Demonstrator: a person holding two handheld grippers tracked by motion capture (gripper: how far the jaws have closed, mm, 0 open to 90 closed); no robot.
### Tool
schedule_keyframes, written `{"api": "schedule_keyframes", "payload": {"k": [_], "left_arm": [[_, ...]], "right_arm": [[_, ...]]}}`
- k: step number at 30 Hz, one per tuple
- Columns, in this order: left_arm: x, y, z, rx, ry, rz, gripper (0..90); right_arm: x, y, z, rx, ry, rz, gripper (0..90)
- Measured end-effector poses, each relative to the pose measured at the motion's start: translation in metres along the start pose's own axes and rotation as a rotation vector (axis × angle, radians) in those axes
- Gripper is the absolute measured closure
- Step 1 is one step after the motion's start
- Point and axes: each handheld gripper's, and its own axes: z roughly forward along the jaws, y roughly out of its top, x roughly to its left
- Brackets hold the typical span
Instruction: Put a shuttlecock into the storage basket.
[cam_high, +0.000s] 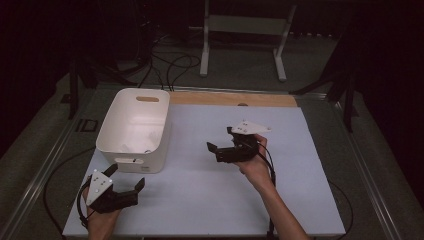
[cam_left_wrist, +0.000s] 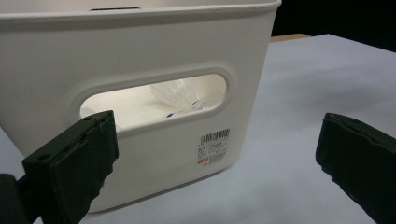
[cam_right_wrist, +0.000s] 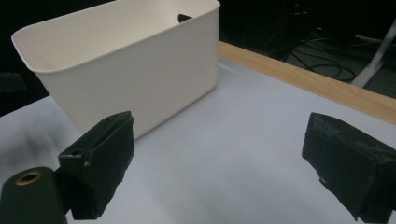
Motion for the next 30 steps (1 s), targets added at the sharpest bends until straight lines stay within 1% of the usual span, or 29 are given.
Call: {"api": "schedule_keyframes", "payload": {"k": [2,5,9,14,21,22,24,25,26,27,29,30], "left_arm": [[-0.001,0.001,0.001,0.001,-0.004,0.003,0.0],[-0.001,0.002,0.003,-0.002,-0.008,-0.002,0.0],[-0.003,0.005,0.005,-0.004,-0.015,0.002,0.0],[-0.001,0.008,0.006,-0.015,-0.016,-0.008,0.0],[0.000,0.014,0.012,-0.012,-0.026,-0.001,0.0],[0.000,0.015,0.013,-0.012,-0.028,-0.003,0.0],[0.000,0.016,0.014,-0.013,-0.029,-0.005,0.0],[-0.001,0.016,0.015,-0.012,-0.027,-0.002,0.0],[-0.001,0.016,0.015,-0.012,-0.026,0.000,0.0],[0.000,0.016,0.014,-0.009,-0.026,0.001,0.0],[-0.001,0.017,0.013,-0.013,-0.019,0.011,0.0],[-0.001,0.017,0.013,-0.015,-0.018,0.012,0.0]], "right_arm": [[-0.002,-0.005,-0.004,-0.002,-0.007,0.007,9.0],[-0.007,-0.012,-0.010,0.009,-0.025,0.012,9.0],[-0.012,-0.018,-0.020,-0.013,-0.047,0.018,9.1],[-0.018,-0.028,-0.030,-0.012,-0.068,0.030,9.0],[-0.029,-0.045,-0.046,-0.011,-0.103,0.049,9.1],[-0.031,-0.047,-0.048,-0.016,-0.103,0.050,9.0],[-0.033,-0.052,-0.053,-0.020,-0.119,0.047,9.1],[-0.034,-0.054,-0.056,-0.023,-0.122,0.049,9.1],[-0.035,-0.056,-0.058,-0.027,-0.125,0.061,9.1],[-0.036,-0.057,-0.060,-0.030,-0.128,0.061,9.1],[-0.037,-0.061,-0.065,-0.055,-0.138,0.061,9.1],[-0.037,-0.064,-0.068,-0.056,-0.134,0.064,9.1]]}}
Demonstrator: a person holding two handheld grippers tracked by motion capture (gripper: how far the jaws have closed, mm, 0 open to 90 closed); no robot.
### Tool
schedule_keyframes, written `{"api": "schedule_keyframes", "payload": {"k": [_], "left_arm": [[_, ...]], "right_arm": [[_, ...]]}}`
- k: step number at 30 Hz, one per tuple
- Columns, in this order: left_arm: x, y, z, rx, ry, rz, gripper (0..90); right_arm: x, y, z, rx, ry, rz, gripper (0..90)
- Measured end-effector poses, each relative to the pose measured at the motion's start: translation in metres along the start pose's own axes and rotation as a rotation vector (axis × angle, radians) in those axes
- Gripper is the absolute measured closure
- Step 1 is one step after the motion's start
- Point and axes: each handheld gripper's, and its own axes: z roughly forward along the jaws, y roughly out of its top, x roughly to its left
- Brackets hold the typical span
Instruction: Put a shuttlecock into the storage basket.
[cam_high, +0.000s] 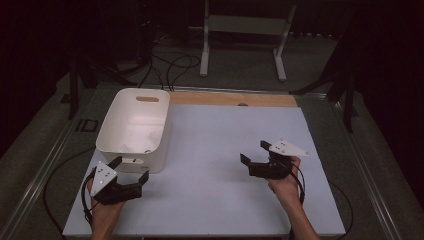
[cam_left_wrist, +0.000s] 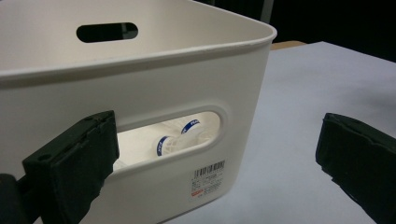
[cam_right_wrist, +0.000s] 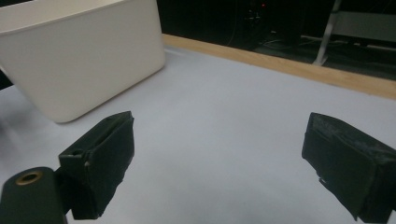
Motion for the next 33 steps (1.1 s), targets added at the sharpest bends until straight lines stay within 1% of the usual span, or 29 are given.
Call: {"api": "schedule_keyframes", "payload": {"k": [2,5,7,8,10,11,13,17,18,22,25,33], "left_arm": [[0.000,0.000,-0.001,-0.005,-0.001,-0.006,0.0],[-0.001,0.000,-0.001,-0.001,0.000,-0.002,0.0],[-0.001,-0.001,-0.001,-0.001,0.001,-0.003,0.0],[-0.001,-0.001,-0.001,-0.002,0.000,-0.004,0.0],[-0.001,-0.001,-0.001,-0.002,0.000,-0.004,0.0],[-0.002,-0.002,-0.001,-0.001,0.001,-0.003,0.0],[-0.002,-0.002,-0.001,0.003,0.001,-0.001,0.0],[-0.002,-0.003,0.000,0.003,0.004,-0.003,0.0],[-0.002,-0.003,0.000,0.001,0.005,-0.004,0.0],[-0.003,-0.003,-0.001,-0.006,0.010,-0.003,0.0],[-0.002,-0.003,-0.002,-0.009,0.015,-0.003,0.0],[-0.004,-0.004,-0.004,-0.009,0.013,0.007,0.0]], "right_arm": [[-0.001,-0.006,-0.004,-0.003,-0.011,-0.003,9.1],[-0.003,-0.014,-0.008,-0.015,-0.024,-0.005,9.1],[-0.005,-0.018,-0.012,-0.010,-0.031,-0.006,9.1],[-0.006,-0.021,-0.014,-0.019,-0.034,-0.001,9.1],[-0.007,-0.023,-0.016,-0.022,-0.037,0.001,9.1],[-0.009,-0.029,-0.022,-0.044,-0.050,0.000,9.1],[-0.010,-0.032,-0.027,-0.064,-0.055,0.003,9.2],[-0.010,-0.035,-0.031,-0.073,-0.054,-0.006,9.2],[-0.010,-0.039,-0.034,-0.086,-0.056,-0.006,9.2],[-0.010,-0.045,-0.038,-0.105,-0.061,-0.006,9.2],[-0.008,-0.048,-0.041,-0.104,-0.069,-0.016,9.2],[-0.006,-0.053,-0.046,-0.129,-0.081,-0.008,9.2]]}}
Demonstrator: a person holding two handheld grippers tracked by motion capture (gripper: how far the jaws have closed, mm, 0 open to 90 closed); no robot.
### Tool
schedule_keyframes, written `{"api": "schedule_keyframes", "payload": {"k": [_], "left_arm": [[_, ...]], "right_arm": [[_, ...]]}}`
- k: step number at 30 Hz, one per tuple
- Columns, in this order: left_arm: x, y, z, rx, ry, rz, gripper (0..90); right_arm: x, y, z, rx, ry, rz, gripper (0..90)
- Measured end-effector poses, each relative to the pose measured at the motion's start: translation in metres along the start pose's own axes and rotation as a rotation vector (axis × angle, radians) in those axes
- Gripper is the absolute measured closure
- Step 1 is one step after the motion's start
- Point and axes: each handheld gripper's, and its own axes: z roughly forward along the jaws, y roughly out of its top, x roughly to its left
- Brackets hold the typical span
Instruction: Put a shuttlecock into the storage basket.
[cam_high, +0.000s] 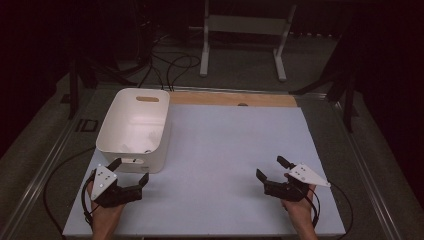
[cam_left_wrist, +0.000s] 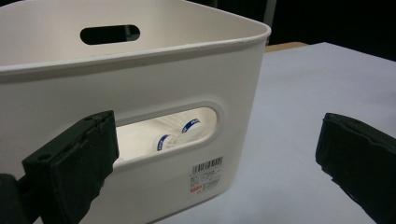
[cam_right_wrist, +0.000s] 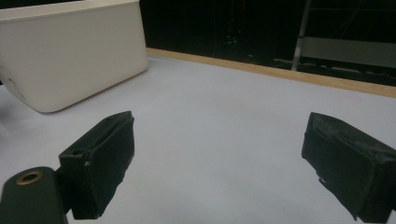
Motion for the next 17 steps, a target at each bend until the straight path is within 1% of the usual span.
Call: {"api": "schedule_keyframes", "payload": {"k": [6,8,17], "left_arm": [[0.0005,-0.0007,-0.0006,0.001,0.004,0.004,0.0],[0.0010,-0.0009,-0.0009,0.002,0.006,0.005,0.0],[0.0008,-0.0008,-0.0010,-0.001,0.008,0.004,0.0]], "right_arm": [[0.0000,-0.0030,-0.0009,0.001,-0.013,-0.006,9.2],[0.0006,-0.0034,-0.0011,0.003,-0.017,-0.015,9.2],[0.0017,-0.0037,-0.0013,-0.001,-0.016,-0.022,9.2]]}}
